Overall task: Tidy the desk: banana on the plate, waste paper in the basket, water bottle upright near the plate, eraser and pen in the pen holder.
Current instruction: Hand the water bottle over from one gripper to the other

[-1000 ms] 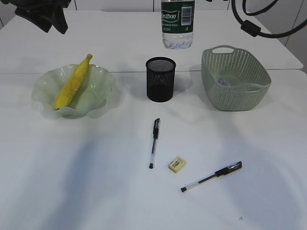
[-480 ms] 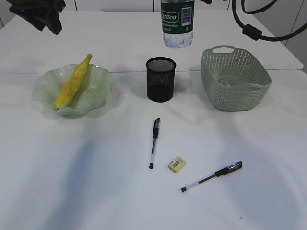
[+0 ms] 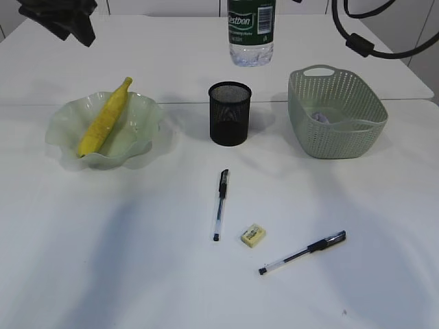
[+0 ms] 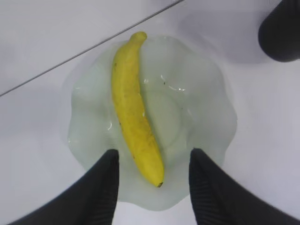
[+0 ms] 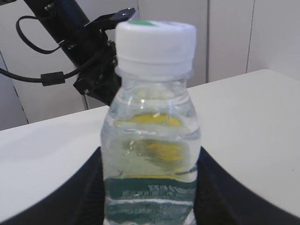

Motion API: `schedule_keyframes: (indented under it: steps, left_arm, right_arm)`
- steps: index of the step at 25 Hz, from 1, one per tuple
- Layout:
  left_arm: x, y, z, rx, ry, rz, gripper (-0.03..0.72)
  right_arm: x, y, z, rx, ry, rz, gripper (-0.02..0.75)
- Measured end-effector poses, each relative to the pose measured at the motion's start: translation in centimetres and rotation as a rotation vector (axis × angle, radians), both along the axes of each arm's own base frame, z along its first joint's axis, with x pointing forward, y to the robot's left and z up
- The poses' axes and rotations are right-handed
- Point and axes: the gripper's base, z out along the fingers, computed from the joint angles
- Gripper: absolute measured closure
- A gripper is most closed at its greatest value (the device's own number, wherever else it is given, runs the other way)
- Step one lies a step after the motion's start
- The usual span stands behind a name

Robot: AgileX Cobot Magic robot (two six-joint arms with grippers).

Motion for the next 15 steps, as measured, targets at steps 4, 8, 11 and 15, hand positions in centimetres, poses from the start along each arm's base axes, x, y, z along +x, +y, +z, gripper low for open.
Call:
schedule_keyframes:
  steps: [4,8,11,15]
  left_arm:
    - [0.3,-0.6,0.3,-0.071,-0.044,-0.008,0.291]
    - [0.8,-1.0,0.8,-0.121,-0.114,-0.017,0.271]
    - [1.2,-1.1,1.2,-0.143,-0.178,-0.025,0.269]
    - [1.8,-1.2,1.8,-0.155,-0.267,-0.021,0.268]
  right_arm:
    - [-0.2,0.1,0.0,0.004,0.001,0.023,0.379]
    - [-0.3,0.1,0.0,0.005,0.002,0.033,0.379]
    - [-0.3,0.1,0.0,0.005,0.002,0.034,0.379]
    - [-0.3,0.1,0.0,0.004,0.002,0.034,0.379]
